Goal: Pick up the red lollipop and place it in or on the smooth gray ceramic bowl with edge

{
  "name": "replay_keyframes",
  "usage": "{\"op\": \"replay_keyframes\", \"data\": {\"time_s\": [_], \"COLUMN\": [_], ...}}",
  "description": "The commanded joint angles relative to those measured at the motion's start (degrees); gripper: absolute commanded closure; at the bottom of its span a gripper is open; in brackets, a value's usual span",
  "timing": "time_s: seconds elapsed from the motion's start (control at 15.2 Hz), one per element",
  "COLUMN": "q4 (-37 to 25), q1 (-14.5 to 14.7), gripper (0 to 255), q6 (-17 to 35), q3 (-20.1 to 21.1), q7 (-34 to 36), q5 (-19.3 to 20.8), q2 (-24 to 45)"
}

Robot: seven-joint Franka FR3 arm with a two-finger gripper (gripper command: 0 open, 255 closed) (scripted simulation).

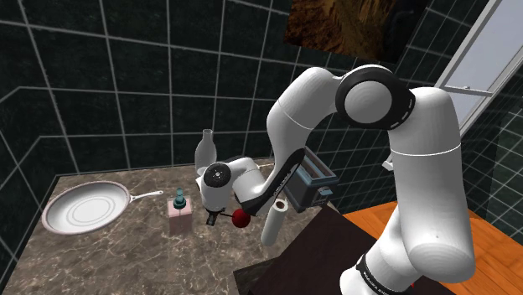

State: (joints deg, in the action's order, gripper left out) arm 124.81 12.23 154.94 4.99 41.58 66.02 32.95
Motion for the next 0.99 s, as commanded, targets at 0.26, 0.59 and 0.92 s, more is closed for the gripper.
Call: {"op": "replay_keyframes", "data": {"time_s": [0.26, 0.59, 0.92], "q4": [0.83, -3.23, -3.72], "q1": [6.43, 3.67, 3.48], "gripper": [0, 0, 0], "q6": [16.96, 16.08, 16.04], "q3": [-12.47, -10.11, -9.97], "q7": [28.19, 30.38, 30.62], "q5": [43.36, 46.38, 46.69], "q2": [0.45, 4.98, 5.51]}}
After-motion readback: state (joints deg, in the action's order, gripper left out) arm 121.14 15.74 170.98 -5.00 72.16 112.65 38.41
